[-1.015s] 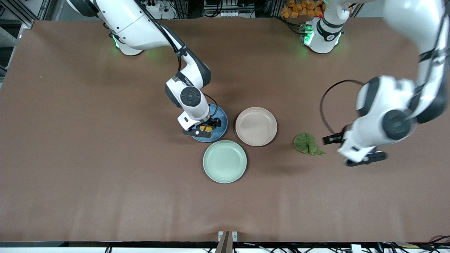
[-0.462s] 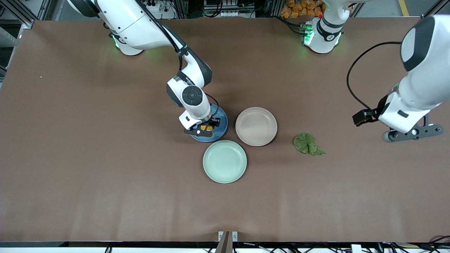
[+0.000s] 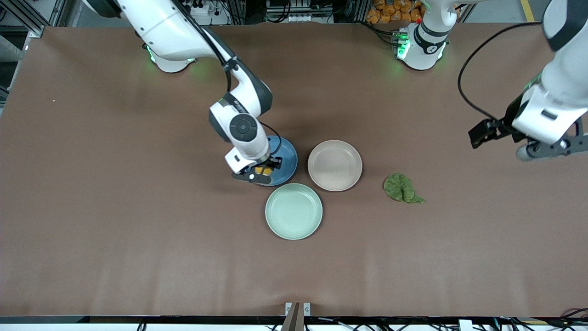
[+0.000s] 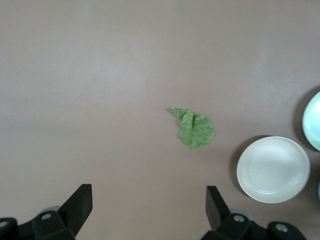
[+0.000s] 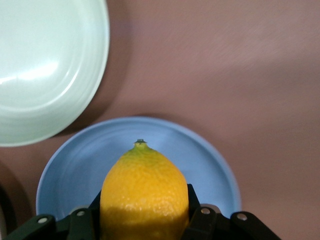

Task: Pick lemon and lettuce from blue and beige plates
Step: 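Grasp the lemon with the right gripper while the left gripper withdraws, then carry the lemon off the blue plate with the right gripper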

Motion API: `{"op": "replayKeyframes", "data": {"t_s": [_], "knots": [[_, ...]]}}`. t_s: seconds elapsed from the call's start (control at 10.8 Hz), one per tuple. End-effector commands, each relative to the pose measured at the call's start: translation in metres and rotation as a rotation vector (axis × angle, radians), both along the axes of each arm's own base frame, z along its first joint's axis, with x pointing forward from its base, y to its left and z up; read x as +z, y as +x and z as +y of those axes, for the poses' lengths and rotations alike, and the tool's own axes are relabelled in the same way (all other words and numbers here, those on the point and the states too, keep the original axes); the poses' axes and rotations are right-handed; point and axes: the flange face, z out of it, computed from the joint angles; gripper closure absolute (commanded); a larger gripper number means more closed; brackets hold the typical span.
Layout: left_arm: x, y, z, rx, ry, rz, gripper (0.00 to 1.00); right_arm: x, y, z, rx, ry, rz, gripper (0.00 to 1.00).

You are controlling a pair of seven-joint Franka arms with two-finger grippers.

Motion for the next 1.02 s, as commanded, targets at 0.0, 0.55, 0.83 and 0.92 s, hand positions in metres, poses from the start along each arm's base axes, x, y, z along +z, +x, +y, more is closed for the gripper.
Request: {"op": "replayKeyframes", "data": {"t_s": [0.0, 0.55, 0.83, 0.92], "knots": [[0.014, -0.014, 0.003, -0.016, -0.021, -0.001, 0.0, 0.042, 0.015, -0.046, 0.045, -0.015, 0.024, 0.83], [0.028, -0.019, 0.04, -0.088, -0.043, -0.012, 0.0, 0.052, 0.032, -0.197, 0.204, -0.065, 0.095, 0.84], [0.025, -0.018, 0.045, -0.102, -0.042, -0.005, 0.0, 0.049, 0.047, -0.275, 0.259, -0.064, 0.071, 0.84], [0.026, -0.018, 0.043, -0.099, -0.042, -0.006, 0.0, 0.048, 0.052, -0.301, 0.288, -0.066, 0.062, 0.84]]}}
